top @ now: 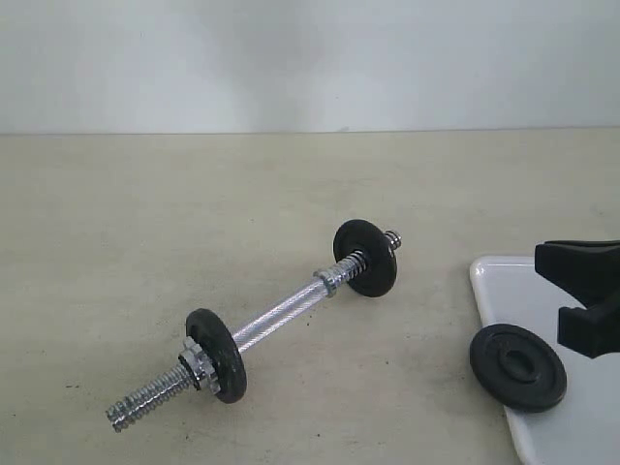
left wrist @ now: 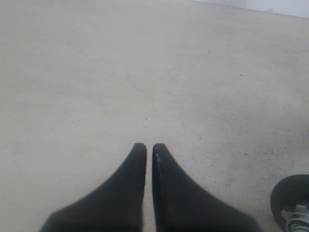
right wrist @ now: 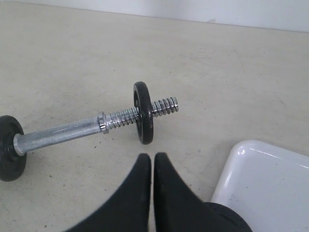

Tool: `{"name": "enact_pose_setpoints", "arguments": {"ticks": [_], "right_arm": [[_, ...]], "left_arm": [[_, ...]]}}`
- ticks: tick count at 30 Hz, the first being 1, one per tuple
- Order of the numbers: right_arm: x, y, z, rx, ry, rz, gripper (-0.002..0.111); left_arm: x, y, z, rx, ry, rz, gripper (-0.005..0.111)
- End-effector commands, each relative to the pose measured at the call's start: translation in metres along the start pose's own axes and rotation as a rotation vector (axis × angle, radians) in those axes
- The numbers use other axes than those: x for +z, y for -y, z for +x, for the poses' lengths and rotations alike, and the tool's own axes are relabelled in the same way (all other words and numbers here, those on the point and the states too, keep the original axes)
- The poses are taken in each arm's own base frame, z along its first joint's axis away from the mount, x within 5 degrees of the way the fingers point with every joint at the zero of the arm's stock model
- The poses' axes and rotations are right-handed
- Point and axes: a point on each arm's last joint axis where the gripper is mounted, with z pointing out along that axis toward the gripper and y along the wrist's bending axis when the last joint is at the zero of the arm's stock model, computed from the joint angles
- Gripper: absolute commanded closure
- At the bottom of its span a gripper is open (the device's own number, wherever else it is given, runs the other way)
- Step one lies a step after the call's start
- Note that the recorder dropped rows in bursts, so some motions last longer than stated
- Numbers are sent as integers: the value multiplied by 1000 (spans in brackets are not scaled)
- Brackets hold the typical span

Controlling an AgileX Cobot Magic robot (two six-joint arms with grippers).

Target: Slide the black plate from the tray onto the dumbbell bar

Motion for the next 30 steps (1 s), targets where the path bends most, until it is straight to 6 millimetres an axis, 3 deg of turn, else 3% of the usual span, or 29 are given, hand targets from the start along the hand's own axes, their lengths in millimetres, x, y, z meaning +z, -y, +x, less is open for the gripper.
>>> {"name": "enact_pose_setpoints", "arguments": {"ticks": [1,12,30], "right_arm": [[0,1,-2,1,4,10,108],[0,1,-2,4,4,10,108],[0,-3,-2,0,2,-28,108]], "left_arm": [[0,0,-1,-6,1,-6,102],[0,1,-1,12,-2,2,102],[-10,42,2,-9,-39,466,102]]}}
